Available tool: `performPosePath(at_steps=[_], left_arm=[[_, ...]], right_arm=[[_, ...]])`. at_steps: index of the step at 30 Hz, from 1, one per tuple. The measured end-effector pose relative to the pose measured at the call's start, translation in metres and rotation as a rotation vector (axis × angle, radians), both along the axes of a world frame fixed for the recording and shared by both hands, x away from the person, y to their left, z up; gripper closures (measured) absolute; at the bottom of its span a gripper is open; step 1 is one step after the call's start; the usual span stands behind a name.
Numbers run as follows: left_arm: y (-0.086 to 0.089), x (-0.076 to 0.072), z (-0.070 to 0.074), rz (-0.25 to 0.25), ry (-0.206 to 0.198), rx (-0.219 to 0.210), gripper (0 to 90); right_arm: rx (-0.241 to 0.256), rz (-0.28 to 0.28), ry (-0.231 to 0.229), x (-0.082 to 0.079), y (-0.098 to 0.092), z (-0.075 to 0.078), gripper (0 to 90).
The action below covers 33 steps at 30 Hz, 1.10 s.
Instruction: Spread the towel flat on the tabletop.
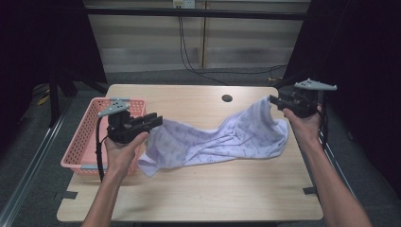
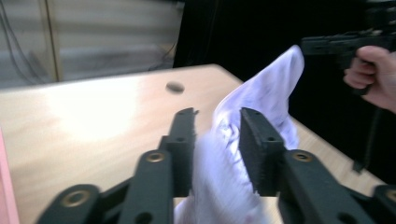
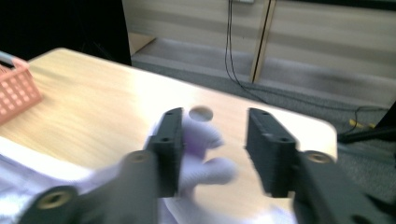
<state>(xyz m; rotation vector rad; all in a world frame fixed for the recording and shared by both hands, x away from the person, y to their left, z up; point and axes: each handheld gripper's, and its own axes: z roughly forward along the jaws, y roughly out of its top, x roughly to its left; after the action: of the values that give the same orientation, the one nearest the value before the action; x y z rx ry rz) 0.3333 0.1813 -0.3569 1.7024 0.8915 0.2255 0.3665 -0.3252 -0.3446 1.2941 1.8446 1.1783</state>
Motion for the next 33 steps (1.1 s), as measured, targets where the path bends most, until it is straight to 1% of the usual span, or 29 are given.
performPosePath(at_steps=[2, 3, 5, 7, 8, 9, 10, 11, 13, 14, 15, 16, 17, 18, 19, 20, 21, 22, 23, 24, 25, 26, 27, 28, 29, 30, 31, 32, 33], left_arm=[[-0.004, 0.001, -0.01, -0.01, 0.031, 0.014, 56.6], [-0.006, 0.0, -0.015, -0.033, 0.04, 0.022, 55.2], [-0.011, -0.005, -0.024, -0.05, 0.048, 0.045, 55.0], [-0.016, -0.009, -0.037, -0.098, 0.073, 0.062, 54.9], [-0.02, -0.012, -0.046, -0.11, 0.092, 0.082, 55.0], [-0.022, -0.013, -0.052, -0.121, 0.105, 0.094, 55.1], [-0.024, -0.014, -0.061, -0.148, 0.121, 0.114, 55.5], [-0.026, -0.014, -0.066, -0.162, 0.131, 0.123, 55.4], [-0.029, -0.015, -0.082, -0.18, 0.16, 0.161, 55.1], [-0.032, -0.016, -0.09, -0.186, 0.177, 0.158, 54.7], [-0.033, -0.016, -0.097, -0.201, 0.188, 0.17, 53.9], [-0.036, -0.017, -0.103, -0.201, 0.197, 0.185, 53.8], [-0.039, -0.017, -0.107, -0.219, 0.213, 0.193, 52.6], [-0.041, -0.017, -0.11, -0.229, 0.209, 0.216, 51.4], [-0.042, -0.017, -0.112, -0.221, 0.191, 0.247, 49.1], [-0.042, -0.017, -0.116, -0.221, 0.191, 0.259, 48.3], [-0.042, -0.016, -0.118, -0.218, 0.2, 0.261, 47.0], [-0.041, -0.015, -0.123, -0.217, 0.207, 0.273, 44.8], [-0.041, -0.015, -0.128, -0.214, 0.208, 0.311, 44.3], [-0.042, -0.014, -0.133, -0.211, 0.198, 0.338, 44.3], [-0.042, -0.013, -0.134, -0.215, 0.196, 0.338, 44.7], [-0.043, -0.014, -0.133, -0.217, 0.186, 0.352, 45.7], [-0.045, -0.015, -0.132, -0.215, 0.166, 0.386, 50.2], [-0.048, -0.016, -0.134, -0.207, 0.158, 0.404, 53.9], [-0.051, -0.017, -0.135, -0.213, 0.157, 0.424, 58.7], [-0.053, -0.018, -0.135, -0.196, 0.136, 0.452, 70.4], [-0.054, -0.018, -0.135, -0.19, 0.143, 0.456, 77.3], [-0.054, -0.018, -0.135, -0.215, 0.176, 0.433, 80.9], [-0.056, -0.019, -0.135, -0.23, 0.195, 0.413, 82.7]], right_arm=[[-0.005, -0.007, 0.006, -0.004, 0.0, -0.013, 49.8], [0.005, 0.006, 0.01, -0.008, -0.001, -0.018, 49.4], [0.014, 0.02, 0.013, -0.016, -0.001, -0.025, 49.4], [0.04, 0.048, 0.016, -0.028, -0.001, -0.032, 48.5], [0.046, 0.059, 0.021, -0.034, 0.001, -0.036, 48.4], [0.032, 0.079, 0.026, -0.042, 0.003, -0.041, 48.2], [0.034, 0.087, 0.026, -0.048, 0.004, -0.044, 47.9], [0.038, 0.101, 0.024, -0.056, 0.005, -0.049, 47.9], [0.043, 0.117, 0.026, -0.068, 0.007, -0.054, 47.9], [0.057, 0.127, 0.027, -0.074, 0.008, -0.058, 47.9], [0.064, 0.139, 0.033, -0.08, 0.009, -0.062, 47.9], [0.065, 0.145, 0.033, -0.086, 0.01, -0.066, 47.9], [0.073, 0.155, 0.043, -0.091, 0.011, -0.07, 47.9], [0.072, 0.162, 0.052, -0.096, 0.013, -0.074, 47.9], [0.072, 0.162, 0.05, -0.101, 0.014, -0.078, 47.9], [0.082, 0.17, 0.054, -0.106, 0.015, -0.081, 47.8], [0.098, 0.18, 0.054, -0.112, 0.016, -0.086, 47.3], [0.1, 0.182, 0.058, -0.115, 0.016, -0.088, 47.3], [0.102, 0.188, 0.065, -0.119, 0.016, -0.092, 47.2], [0.103, 0.193, 0.069, -0.122, 0.016, -0.094, 46.7], [0.105, 0.192, 0.074, -0.126, 0.016, -0.097, 46.6], [0.109, 0.192, 0.075, -0.128, 0.015, -0.099, 46.6], [0.114, 0.191, 0.081, -0.131, 0.015, -0.102, 46.6], [0.113, 0.187, 0.09, -0.133, 0.014, -0.105, 46.6], [0.11, 0.187, 0.099, -0.135, 0.015, -0.108, 46.6], [0.107, 0.192, 0.108, -0.137, 0.015, -0.111, 46.6], [0.107, 0.19, 0.117, -0.14, 0.015, -0.113, 46.6], [0.111, 0.192, 0.123, -0.143, 0.016, -0.115, 46.6], [0.11, 0.199, 0.128, -0.147, 0.017, -0.116, 46.6]])
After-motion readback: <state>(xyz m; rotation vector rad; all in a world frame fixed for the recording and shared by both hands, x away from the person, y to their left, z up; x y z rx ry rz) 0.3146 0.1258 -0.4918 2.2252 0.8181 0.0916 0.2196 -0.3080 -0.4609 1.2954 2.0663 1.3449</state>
